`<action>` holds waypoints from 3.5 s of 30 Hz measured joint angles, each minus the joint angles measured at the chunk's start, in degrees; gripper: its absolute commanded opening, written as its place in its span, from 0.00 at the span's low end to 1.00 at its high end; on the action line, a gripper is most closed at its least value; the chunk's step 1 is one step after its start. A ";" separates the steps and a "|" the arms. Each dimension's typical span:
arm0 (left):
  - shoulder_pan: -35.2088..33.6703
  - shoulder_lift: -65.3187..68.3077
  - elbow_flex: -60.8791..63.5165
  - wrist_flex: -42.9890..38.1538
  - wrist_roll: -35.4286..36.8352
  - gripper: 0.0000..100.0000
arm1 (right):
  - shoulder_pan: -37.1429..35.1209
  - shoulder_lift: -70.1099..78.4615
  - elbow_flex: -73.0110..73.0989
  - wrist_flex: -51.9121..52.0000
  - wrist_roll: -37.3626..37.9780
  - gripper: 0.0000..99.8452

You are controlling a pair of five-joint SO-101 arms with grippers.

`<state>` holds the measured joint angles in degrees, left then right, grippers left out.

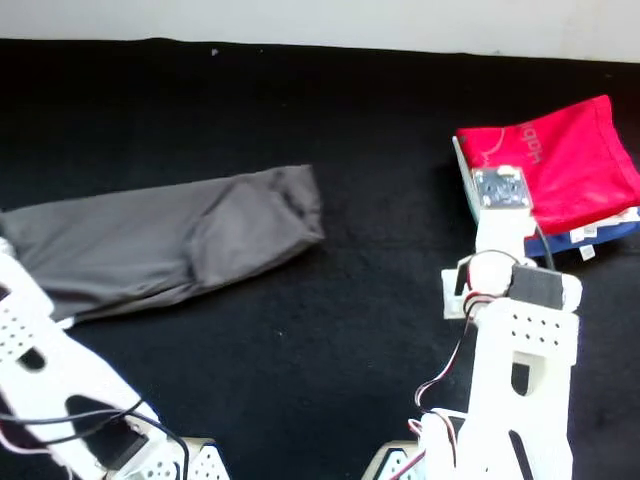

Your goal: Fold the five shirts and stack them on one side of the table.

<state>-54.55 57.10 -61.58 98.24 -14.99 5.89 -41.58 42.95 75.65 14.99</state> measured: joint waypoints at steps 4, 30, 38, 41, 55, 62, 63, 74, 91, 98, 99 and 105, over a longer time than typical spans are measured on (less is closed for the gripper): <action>-3.34 0.00 -4.13 0.53 -2.90 0.01 | -0.09 0.00 0.44 -0.79 0.00 0.01; 36.84 -48.44 37.71 2.73 -2.64 0.01 | -0.09 -0.35 39.21 -43.78 0.00 0.01; 53.10 -49.85 38.51 1.41 -1.23 0.01 | 0.09 -2.20 43.60 -48.18 0.00 0.01; 56.53 -49.85 38.51 -2.02 -1.23 0.01 | 0.09 -2.20 43.69 -48.35 0.00 0.01; 62.51 -34.90 38.51 -14.86 -1.14 0.01 | 0.09 -2.20 43.78 -48.44 0.00 0.01; 62.95 -31.56 38.51 -20.92 -1.14 0.01 | 0.09 -2.20 43.78 -48.44 0.00 0.01; 63.30 -31.21 38.51 -21.19 -1.14 0.01 | 0.09 -2.20 43.78 -48.44 0.00 0.01; 67.78 -29.45 33.58 -21.36 -1.14 0.21 | 0.09 -2.20 43.78 -48.44 0.00 0.01; 57.32 -29.45 23.82 -12.04 -1.14 0.27 | 0.09 -2.20 43.78 -48.44 0.00 0.01; 51.69 -29.45 20.22 -8.53 -1.23 0.01 | 0.09 -2.20 43.78 -48.44 0.00 0.01; 51.08 -29.19 20.31 -8.53 -1.23 0.00 | 0.09 -2.20 43.78 -48.44 0.00 0.01; 49.67 -21.19 22.07 -8.53 -1.23 0.01 | 0.09 -2.20 43.78 -48.44 0.00 0.01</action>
<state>-4.88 35.91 -39.52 89.71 -16.22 5.98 -43.78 86.73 27.21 14.99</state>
